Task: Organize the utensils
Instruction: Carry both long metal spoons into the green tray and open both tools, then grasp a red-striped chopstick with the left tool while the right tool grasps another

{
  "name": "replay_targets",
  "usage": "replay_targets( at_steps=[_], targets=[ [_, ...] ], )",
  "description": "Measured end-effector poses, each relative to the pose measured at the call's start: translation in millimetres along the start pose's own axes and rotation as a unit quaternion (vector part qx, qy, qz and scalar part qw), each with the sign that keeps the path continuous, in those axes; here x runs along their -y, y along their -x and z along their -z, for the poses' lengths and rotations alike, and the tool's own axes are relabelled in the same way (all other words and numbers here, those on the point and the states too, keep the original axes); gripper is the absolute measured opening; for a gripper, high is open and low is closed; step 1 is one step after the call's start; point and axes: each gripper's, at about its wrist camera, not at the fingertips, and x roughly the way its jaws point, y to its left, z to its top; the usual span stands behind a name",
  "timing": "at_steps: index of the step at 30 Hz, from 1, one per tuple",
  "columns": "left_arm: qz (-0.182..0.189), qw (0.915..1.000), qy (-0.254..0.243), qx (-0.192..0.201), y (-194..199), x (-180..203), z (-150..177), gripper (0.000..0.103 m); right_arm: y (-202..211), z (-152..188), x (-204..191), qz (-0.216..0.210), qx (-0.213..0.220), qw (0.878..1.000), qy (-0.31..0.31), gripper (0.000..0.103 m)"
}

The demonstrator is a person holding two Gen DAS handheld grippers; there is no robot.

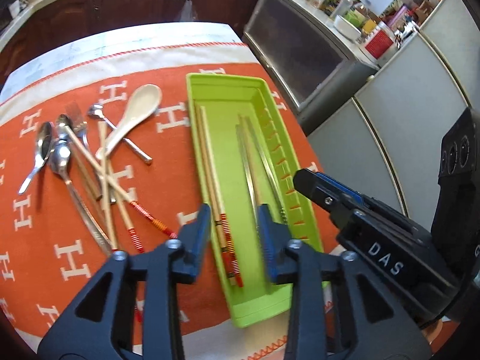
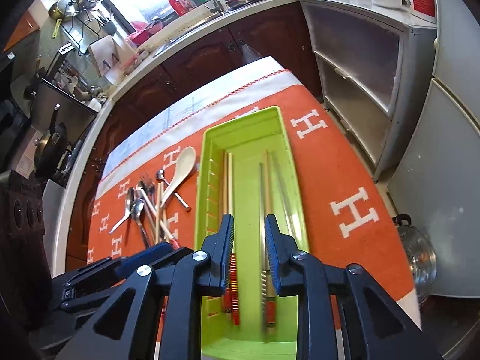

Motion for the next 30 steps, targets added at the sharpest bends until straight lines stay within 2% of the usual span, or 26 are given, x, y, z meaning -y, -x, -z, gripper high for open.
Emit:
replay_targets(
  at_steps=[2,10,16,18,22,24,29,30],
  targets=[
    [-0.011,0.9999,0.004,0.011,7.5,-9.9,1.7,0.043,-1.7,7.7,-16.8,-0.007,0.001,1.000,0.003,0.021],
    [-0.062,0.9958,0.000,0.067,56.1,-50.3,10.6,0.044,-5.6,21.0,-72.1,-0.043,-0.009,0.997,0.069,0.021],
    [-0.076,0.9928,0.016,0.092,76.4,-93.2,19.7,0.046,-24.0,25.4,-114.2,-0.062,-0.033,0.991,0.110,0.021],
    [-0.081,0.9925,0.021,0.089,73.6,-107.4,21.1,0.046,-32.3,25.1,-125.0,-0.062,-0.039,0.990,0.124,0.021],
    [-0.050,0.9959,0.034,0.068,54.7,-129.7,25.6,0.046,-52.5,21.9,-147.2,-0.071,-0.051,0.985,0.151,0.021],
    [-0.037,0.9973,0.030,0.056,40.5,-132.4,27.4,0.046,-64.2,17.5,-153.8,-0.067,-0.056,0.983,0.159,0.021],
    [-0.037,0.9982,0.020,0.043,11.5,-128.8,31.6,0.046,-90.4,4.5,-153.8,-0.069,-0.073,0.984,0.148,0.021],
    [-0.036,0.9984,0.020,0.039,6.5,-128.0,31.4,0.042,-94.9,2.4,-153.7,-0.070,-0.077,0.984,0.145,0.021]
  ],
)
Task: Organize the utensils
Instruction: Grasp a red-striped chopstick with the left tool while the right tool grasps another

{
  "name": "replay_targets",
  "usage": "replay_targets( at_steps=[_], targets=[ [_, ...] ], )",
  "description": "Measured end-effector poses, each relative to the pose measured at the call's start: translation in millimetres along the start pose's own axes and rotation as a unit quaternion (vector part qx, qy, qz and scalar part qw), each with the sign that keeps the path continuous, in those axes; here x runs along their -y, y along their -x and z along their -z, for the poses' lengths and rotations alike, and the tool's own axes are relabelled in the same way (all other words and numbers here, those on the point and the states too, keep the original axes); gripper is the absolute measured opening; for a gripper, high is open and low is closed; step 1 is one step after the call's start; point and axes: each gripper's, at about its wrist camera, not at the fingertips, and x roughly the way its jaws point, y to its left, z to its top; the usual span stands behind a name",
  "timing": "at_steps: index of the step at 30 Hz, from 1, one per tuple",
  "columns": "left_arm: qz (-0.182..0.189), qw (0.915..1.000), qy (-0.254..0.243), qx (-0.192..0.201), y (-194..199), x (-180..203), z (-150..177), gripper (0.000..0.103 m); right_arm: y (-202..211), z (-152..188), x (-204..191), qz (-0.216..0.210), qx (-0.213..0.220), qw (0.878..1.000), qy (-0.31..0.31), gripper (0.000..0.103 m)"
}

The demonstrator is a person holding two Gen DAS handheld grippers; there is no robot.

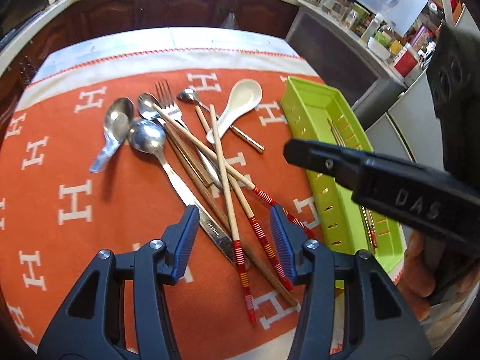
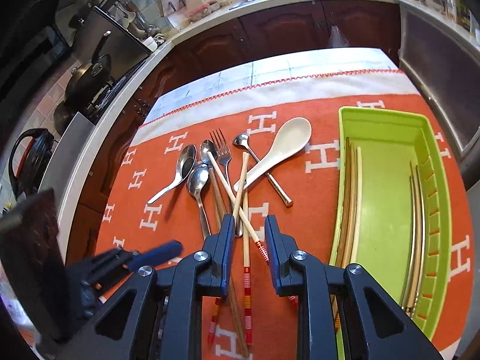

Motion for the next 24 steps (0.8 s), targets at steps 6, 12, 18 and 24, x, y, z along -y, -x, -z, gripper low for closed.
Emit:
replay_targets(
  at_steps=[6,12,18,24],
  targets=[
    [-0.006,0.9998,-0.011,-0.016,-28.4,9.5,-3.2,0.018,-18.2,-7.3,8.7,-0.002,-0.015,1.000,-0.007,0.021],
    [-0.028,0.9989,-0.003,-0.038,-53.1,11.0,-8.8,0.009,-29.6,-5.1,12.5,-0.006,-0.026,1.000,-0.004,0.021],
    [-0.024,0.9991,0.007,-0.034,-55.2,8.4,-6.7,0.003,-43.9,-0.2,12.4,-0.007,-0.043,0.999,-0.003,0.021],
    [-0.011,0.9990,0.035,-0.024,-42.5,-3.3,-4.4,0.003,-54.1,1.7,10.3,-0.006,-0.055,0.998,0.002,0.021]
  ],
)
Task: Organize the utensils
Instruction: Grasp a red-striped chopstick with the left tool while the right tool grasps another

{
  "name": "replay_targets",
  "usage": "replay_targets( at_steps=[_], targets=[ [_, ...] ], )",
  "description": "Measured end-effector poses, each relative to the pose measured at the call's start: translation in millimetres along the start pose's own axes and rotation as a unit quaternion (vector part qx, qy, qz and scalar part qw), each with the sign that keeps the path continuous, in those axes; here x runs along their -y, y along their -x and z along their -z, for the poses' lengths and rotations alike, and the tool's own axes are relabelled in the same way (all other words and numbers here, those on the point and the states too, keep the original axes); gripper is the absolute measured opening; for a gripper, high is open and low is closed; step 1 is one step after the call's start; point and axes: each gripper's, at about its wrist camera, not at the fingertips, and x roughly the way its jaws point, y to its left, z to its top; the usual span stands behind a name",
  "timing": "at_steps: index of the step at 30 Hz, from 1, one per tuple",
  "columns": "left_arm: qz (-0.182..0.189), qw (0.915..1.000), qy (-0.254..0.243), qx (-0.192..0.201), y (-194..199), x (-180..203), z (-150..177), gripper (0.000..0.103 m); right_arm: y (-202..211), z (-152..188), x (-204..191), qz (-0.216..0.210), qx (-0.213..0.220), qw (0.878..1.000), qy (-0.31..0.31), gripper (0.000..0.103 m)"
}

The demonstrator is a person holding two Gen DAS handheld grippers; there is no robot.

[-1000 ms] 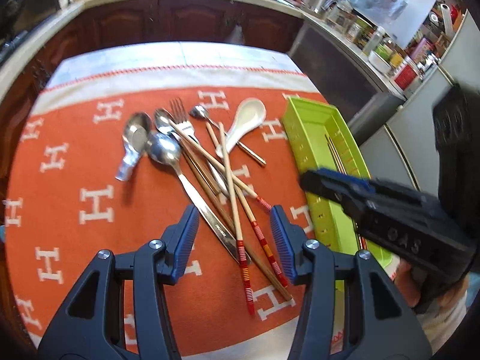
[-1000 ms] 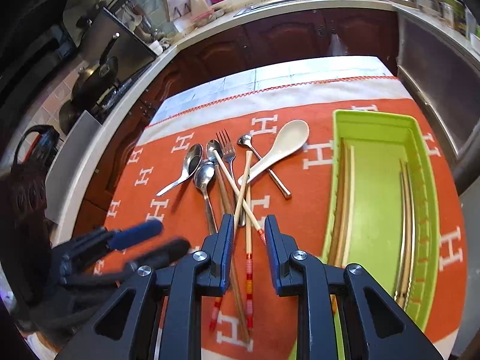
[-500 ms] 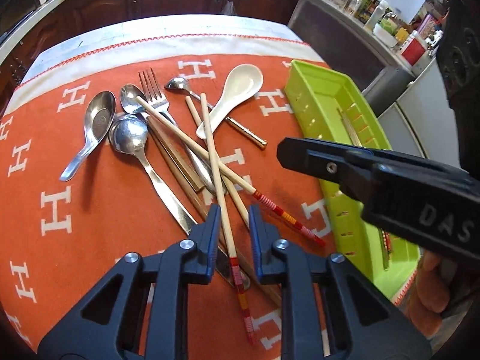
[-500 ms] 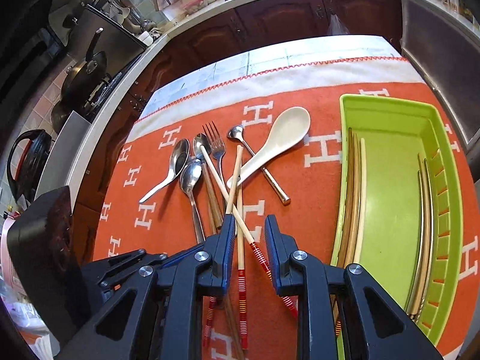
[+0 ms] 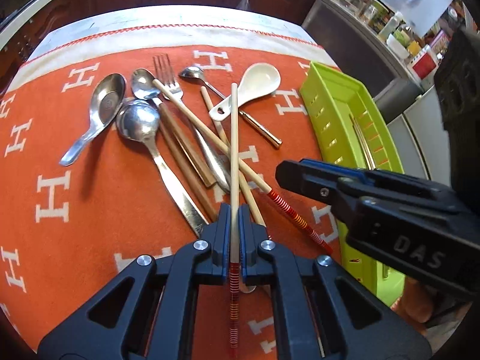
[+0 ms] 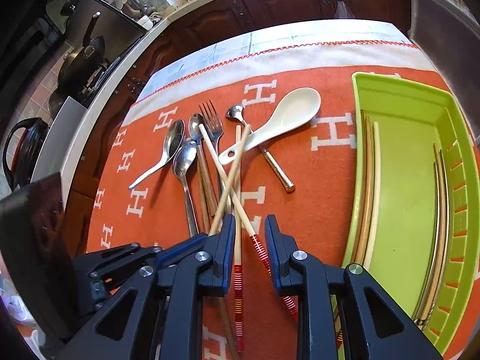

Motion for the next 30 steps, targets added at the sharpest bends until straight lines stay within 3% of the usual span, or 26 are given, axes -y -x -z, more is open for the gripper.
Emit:
replay_targets(
  at_steps=[15,20,25,30],
  targets=[
    [0.009,0.9985,0.041,0.036,49.9,-29.6,-3.0,0.003,-24.5,-0.1,-18.4,0.025,-0.038,0.999,0.028,0.021],
    [0.009,0.9976,0.053,0.045,59.7,-37.4,-3.9,0.003,-38.1,0.9,-19.4,0.035,-0.051,0.997,0.036,0.010],
    [0.007,0.9969,0.064,0.045,66.1,-43.5,-1.2,0.003,-35.0,4.7,-29.0,0.051,-0.029,0.996,0.062,0.006],
    [0.006,0.9959,0.076,0.049,72.9,-47.2,-0.4,0.003,-17.6,7.9,-44.1,0.032,-0.008,0.996,0.081,0.005]
  ],
)
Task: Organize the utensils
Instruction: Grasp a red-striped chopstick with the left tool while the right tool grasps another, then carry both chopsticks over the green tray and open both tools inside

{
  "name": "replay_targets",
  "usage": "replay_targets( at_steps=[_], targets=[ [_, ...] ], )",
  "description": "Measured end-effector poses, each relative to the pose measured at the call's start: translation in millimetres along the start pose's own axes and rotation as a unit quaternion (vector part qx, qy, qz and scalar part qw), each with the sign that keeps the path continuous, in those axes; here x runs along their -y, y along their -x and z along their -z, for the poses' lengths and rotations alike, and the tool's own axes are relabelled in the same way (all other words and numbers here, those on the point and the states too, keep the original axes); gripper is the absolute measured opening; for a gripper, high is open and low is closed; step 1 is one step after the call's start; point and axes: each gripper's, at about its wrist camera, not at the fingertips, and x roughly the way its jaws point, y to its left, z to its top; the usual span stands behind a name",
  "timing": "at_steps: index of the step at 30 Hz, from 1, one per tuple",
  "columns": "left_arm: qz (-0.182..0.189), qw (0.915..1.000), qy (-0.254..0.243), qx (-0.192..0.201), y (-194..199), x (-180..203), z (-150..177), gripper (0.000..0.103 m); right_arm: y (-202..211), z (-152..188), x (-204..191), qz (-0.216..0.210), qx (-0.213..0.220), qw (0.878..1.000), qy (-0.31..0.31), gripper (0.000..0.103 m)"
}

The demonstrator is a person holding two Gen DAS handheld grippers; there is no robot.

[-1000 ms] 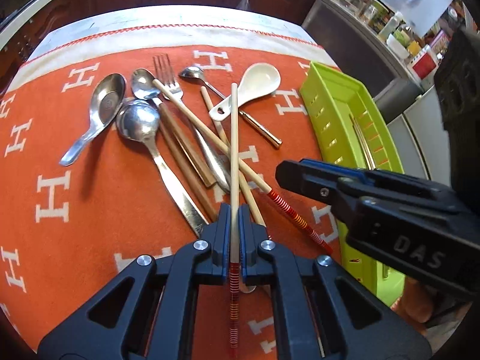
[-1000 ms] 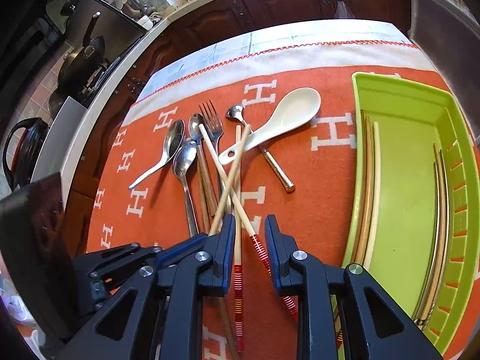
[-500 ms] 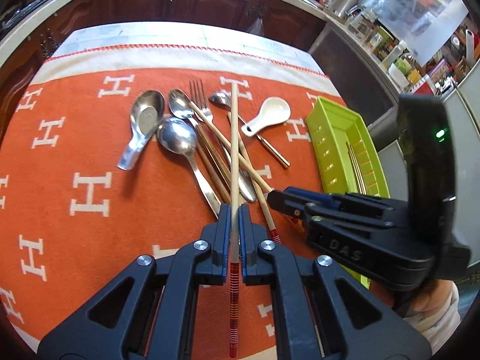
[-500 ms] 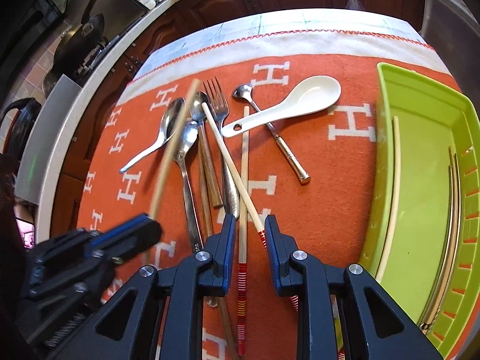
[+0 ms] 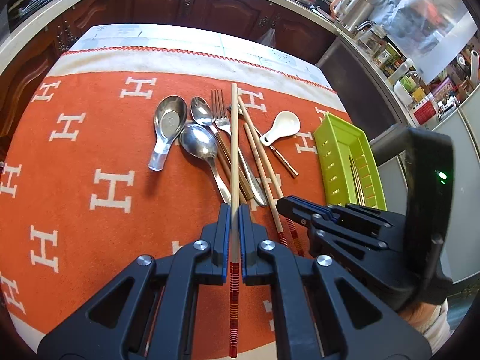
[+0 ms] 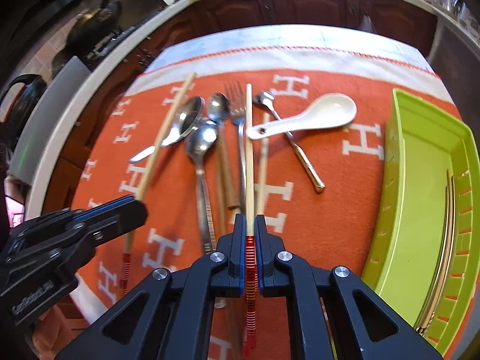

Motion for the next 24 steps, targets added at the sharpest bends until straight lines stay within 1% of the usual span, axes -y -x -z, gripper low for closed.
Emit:
replay_targets(
  at_steps=[6,11,16,20,24],
  targets=[
    [0.002,0.9998,0.018,0.008,16.6,-4.7,0.2,0.003,30.5,3.9,-16.3,-0.050,0.025,0.998,-0.003,0.005],
    [0.009,0.9996,0.019,0.018,37.1,0.5,0.8,0.003,67.5,13.9,-15.0,-0.065,0.055,0.996,-0.019,0.005],
    [0.024,0.9995,0.000,0.021,52.0,24.5,0.3,0.003,111.9,30.9,8.9,-0.057,0.086,0.993,-0.060,0.005],
    [0.048,0.9984,-0.029,0.007,54.3,63.8,-4.0,0.003,144.5,50.0,41.8,-0.041,0.103,0.990,-0.093,0.005],
    [0.070,0.9960,-0.056,-0.008,49.4,108.4,-8.7,0.003,173.6,64.3,82.3,-0.015,0.122,0.983,-0.139,0.005]
  ],
)
